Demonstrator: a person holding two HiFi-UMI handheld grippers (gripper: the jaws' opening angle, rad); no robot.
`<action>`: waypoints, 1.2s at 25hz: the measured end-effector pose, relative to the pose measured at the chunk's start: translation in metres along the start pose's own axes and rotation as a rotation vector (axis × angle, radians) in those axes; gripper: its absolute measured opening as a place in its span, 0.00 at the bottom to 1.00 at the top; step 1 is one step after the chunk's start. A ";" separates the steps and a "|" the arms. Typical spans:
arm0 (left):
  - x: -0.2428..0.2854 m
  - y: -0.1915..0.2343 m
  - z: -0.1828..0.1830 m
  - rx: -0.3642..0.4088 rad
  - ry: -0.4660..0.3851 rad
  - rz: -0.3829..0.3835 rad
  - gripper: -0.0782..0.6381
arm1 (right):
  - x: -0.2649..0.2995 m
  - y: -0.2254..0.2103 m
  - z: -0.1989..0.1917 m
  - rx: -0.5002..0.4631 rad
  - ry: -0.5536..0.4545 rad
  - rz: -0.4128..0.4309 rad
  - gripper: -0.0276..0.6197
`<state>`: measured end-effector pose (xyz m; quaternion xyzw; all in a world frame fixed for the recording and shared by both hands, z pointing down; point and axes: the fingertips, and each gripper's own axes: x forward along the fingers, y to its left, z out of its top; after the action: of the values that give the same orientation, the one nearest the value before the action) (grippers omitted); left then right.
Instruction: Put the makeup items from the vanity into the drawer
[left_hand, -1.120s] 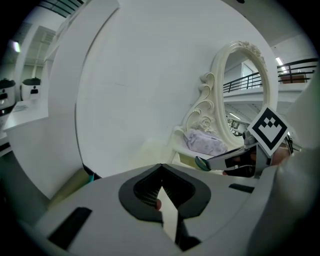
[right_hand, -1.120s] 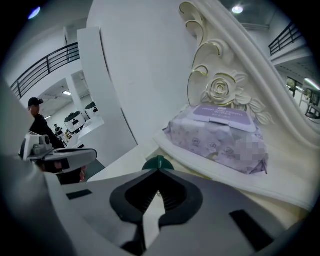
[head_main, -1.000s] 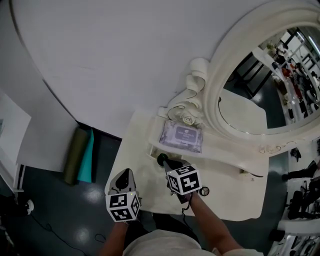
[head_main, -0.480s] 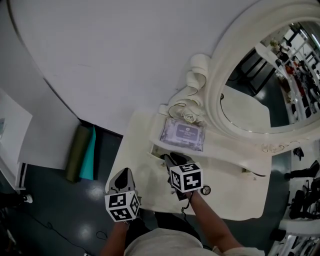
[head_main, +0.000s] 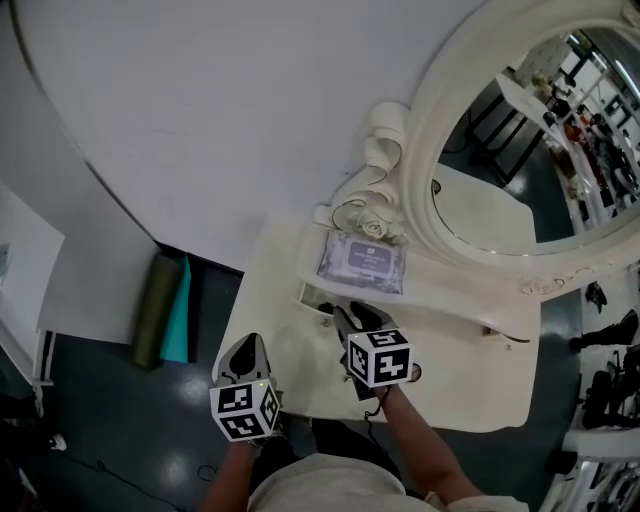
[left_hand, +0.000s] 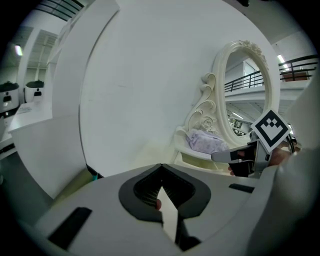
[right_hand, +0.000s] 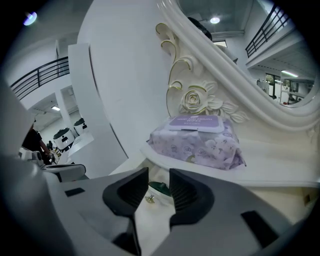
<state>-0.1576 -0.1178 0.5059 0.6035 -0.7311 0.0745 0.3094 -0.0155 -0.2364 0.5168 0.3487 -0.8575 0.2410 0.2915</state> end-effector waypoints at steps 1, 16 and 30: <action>-0.002 -0.001 0.000 0.003 -0.002 -0.004 0.12 | -0.003 -0.001 0.000 0.007 -0.009 -0.006 0.26; -0.033 -0.019 0.012 0.052 -0.064 -0.094 0.12 | -0.075 -0.005 0.015 0.083 -0.215 -0.118 0.13; -0.075 -0.041 0.001 0.152 -0.075 -0.229 0.12 | -0.154 0.015 -0.036 0.171 -0.360 -0.232 0.08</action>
<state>-0.1140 -0.0659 0.4535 0.7071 -0.6607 0.0709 0.2417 0.0759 -0.1344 0.4361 0.5059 -0.8262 0.2117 0.1291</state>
